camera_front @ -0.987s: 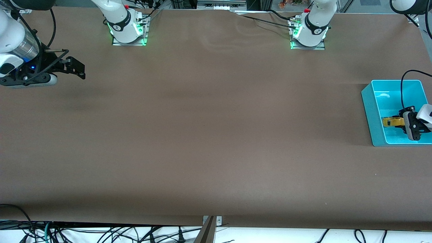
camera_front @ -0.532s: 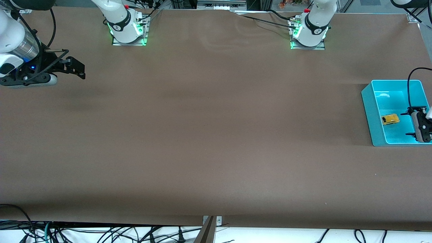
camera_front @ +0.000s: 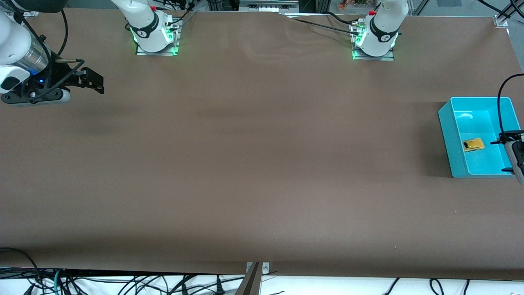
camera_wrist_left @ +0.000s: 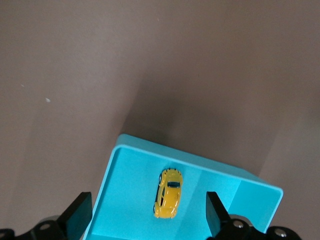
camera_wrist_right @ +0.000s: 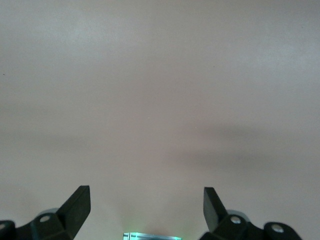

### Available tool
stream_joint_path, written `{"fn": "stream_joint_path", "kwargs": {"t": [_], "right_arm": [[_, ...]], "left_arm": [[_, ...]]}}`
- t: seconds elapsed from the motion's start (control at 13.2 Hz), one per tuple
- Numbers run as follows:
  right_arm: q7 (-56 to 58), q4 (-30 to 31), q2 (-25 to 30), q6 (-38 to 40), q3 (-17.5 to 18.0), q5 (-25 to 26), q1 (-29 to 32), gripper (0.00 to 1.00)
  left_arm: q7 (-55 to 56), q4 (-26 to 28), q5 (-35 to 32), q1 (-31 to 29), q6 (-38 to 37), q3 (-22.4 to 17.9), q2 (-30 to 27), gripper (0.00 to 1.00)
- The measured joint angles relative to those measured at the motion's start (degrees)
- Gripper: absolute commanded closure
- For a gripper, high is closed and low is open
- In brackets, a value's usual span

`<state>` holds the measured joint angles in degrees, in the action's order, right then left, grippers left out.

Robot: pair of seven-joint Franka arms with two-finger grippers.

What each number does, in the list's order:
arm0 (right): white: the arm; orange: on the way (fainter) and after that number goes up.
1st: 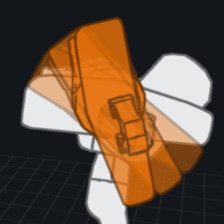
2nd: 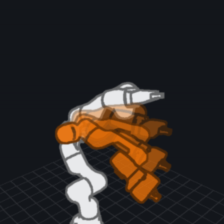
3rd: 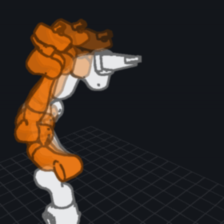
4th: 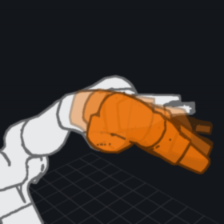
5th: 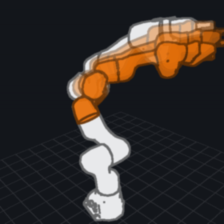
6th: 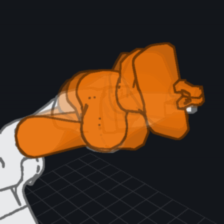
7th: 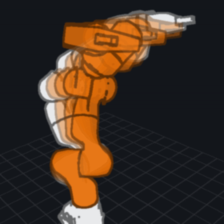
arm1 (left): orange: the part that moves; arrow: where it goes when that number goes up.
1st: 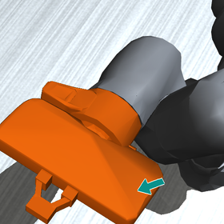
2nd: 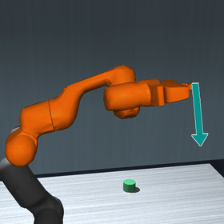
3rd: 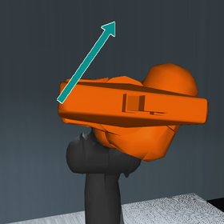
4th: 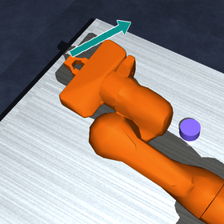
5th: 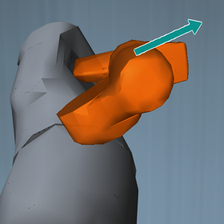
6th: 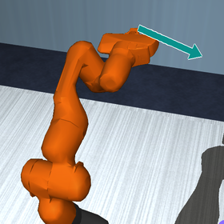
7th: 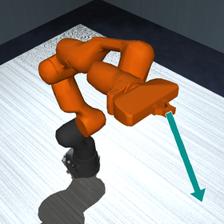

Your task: Wind and store yellow beetle car

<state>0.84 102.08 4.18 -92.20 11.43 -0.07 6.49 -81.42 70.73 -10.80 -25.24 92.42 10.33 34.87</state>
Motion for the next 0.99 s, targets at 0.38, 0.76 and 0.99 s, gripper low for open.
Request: {"fn": "stream_joint_path", "kwargs": {"t": [0.38, 0.76, 0.99], "right_arm": [[-0.1, 0.0, 0.0, 0.0, 0.1, 0.0, 0.0, 0.00], [-0.1, -0.1, 0.0, 0.2, 0.1, 0.0, 0.0, 0.00], [-0.1, -0.1, 0.1, 0.3, 0.1, 0.0, 0.0, 0.00]], "left_arm": [[22.7, -0.1, 1.0, 7.2, -11.5, 2.0, -6.0, 0.00], [41.5, 3.0, 5.0, 14.2, -12.6, 2.0, -13.1, 0.00], [58.5, 12.1, 5.7, 18.1, -4.9, 1.3, -21.0, 0.00]]}}
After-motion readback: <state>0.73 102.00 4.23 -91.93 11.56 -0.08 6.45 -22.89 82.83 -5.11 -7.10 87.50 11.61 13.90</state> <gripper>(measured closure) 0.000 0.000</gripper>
